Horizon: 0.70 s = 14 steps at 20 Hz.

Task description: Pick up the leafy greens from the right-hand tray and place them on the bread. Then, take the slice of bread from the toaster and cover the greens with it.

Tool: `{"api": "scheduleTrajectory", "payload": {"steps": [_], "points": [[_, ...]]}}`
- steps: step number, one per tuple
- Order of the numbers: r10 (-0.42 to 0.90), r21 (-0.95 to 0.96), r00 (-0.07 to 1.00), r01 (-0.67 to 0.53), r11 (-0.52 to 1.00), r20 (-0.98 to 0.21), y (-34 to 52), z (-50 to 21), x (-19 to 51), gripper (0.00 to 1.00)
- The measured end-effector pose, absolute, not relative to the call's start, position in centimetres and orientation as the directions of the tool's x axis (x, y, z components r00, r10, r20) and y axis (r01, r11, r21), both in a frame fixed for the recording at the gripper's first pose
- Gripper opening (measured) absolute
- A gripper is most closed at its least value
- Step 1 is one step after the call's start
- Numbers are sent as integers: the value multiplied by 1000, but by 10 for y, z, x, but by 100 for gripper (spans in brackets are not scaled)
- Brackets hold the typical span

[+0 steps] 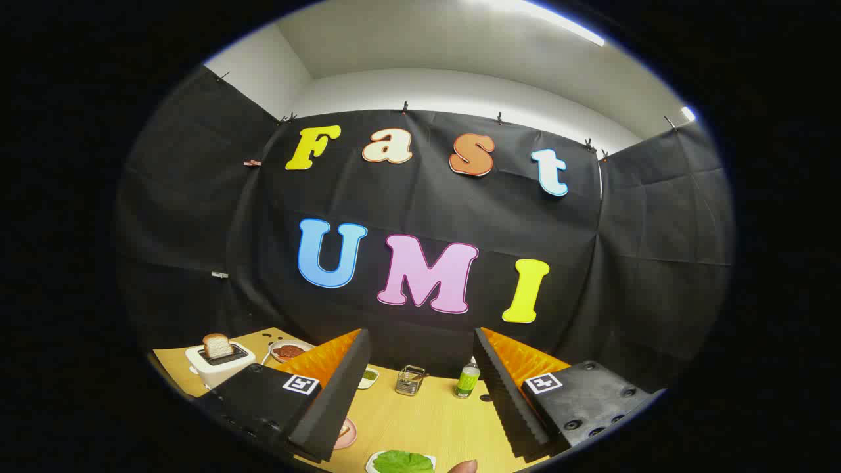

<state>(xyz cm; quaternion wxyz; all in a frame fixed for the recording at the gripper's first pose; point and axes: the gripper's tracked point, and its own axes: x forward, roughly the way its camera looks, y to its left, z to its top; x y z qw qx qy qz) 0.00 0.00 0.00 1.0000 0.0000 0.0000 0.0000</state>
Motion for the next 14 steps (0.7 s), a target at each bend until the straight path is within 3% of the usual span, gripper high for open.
{"api": "scheduleTrajectory", "payload": {"steps": [14], "points": [[5, 6, 999, -5, 1000, -31, 2, -9, 4, 97]]}}
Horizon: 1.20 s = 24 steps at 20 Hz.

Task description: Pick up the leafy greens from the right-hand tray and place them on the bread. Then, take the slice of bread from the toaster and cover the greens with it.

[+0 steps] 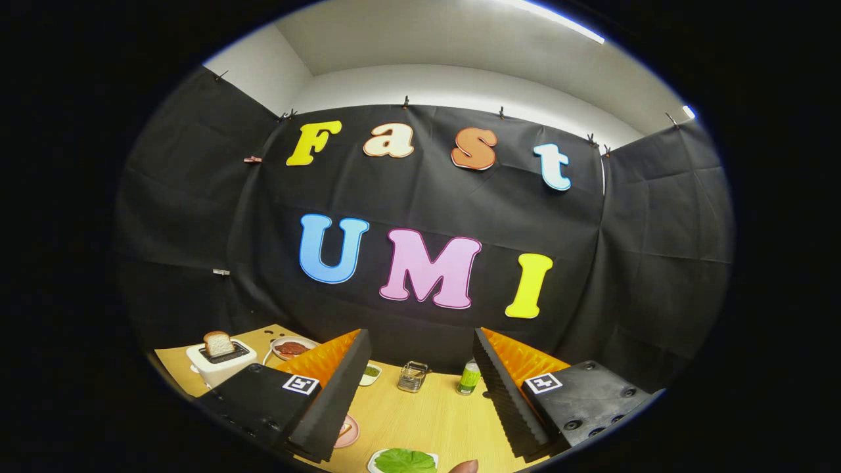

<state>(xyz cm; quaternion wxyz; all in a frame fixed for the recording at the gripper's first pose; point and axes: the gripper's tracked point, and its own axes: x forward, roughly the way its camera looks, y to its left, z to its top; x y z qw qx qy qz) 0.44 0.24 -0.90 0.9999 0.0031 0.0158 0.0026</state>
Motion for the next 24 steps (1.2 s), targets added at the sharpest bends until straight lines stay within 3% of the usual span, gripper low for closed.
{"api": "scheduleTrajectory", "payload": {"steps": [8, 13, 19, 24], "points": [[-5, 14, 998, 6, 1000, -68, -16, -21, 6, 97], [51, 20, 989, -49, 999, -137, -17, -46, 7, 97], [241, 143, 872, -198, 970, -426, 3, -145, -2, 98], [276, 145, 728, -239, 960, -628, 4, -243, -22, 98]]}}
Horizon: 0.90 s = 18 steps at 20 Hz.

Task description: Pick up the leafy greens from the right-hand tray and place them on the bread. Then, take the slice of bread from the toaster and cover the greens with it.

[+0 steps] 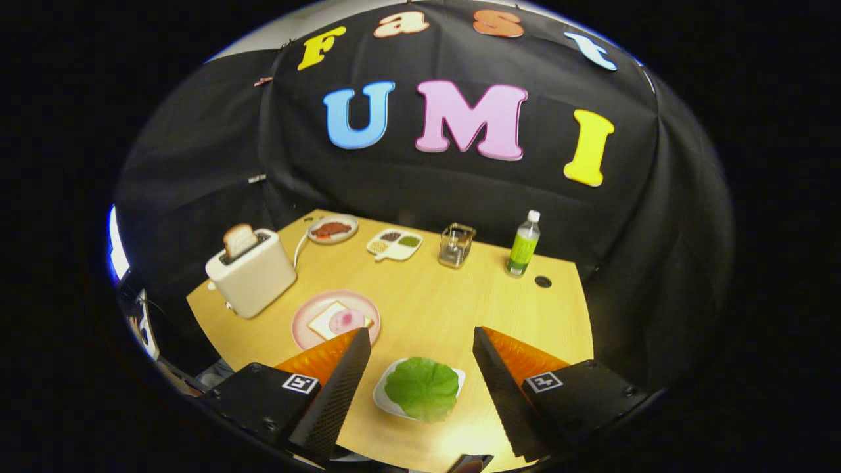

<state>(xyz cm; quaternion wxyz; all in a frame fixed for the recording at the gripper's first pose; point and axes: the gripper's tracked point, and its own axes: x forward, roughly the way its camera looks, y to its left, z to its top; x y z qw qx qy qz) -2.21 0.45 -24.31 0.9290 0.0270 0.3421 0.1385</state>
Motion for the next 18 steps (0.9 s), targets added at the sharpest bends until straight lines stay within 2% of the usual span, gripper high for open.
{"api": "scheduleTrajectory", "payload": {"steps": [6, 13, 18], "points": [[292, 134, 548, -310, 941, -784, 15, -351, -41, 97], [278, 149, 401, -322, 935, -873, 18, -429, -47, 93], [281, 161, 309, -361, 919, -909, 30, -461, -47, 81]]}}
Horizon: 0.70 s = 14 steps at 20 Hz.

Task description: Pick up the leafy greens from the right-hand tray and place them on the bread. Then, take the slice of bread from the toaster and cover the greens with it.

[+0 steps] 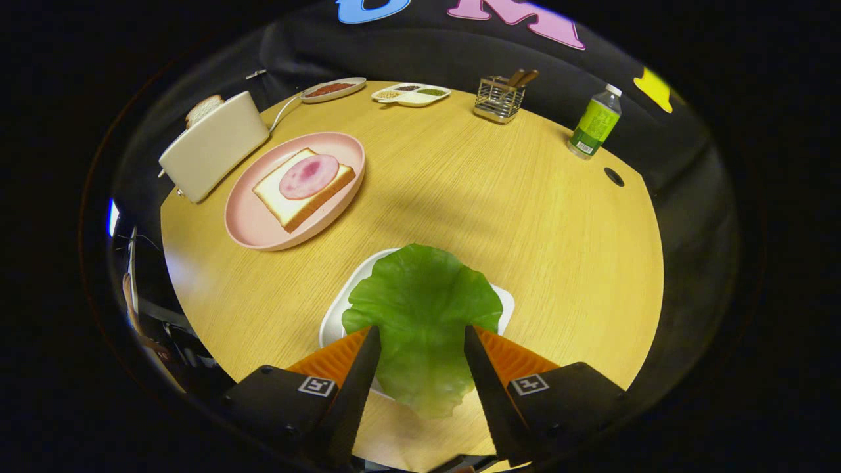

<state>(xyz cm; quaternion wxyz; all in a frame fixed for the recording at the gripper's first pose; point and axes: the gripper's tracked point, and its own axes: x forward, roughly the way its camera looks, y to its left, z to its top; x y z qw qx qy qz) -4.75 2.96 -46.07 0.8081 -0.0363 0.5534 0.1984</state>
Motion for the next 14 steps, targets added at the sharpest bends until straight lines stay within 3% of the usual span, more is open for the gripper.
{"api": "scheduleTrajectory", "payload": {"steps": [8, 9, 11, 12, 14], "points": [[273, 184, 254, -324, 928, -928, 32, -474, -48, 69], [267, 182, 250, -318, 930, -931, 31, -474, -47, 62], [273, 186, 245, -324, 927, -930, 32, -474, -49, 37], [270, 184, 244, -326, 928, -931, 32, -474, -50, 13], [260, 177, 240, -318, 931, -935, 28, -473, -51, 7]]}}
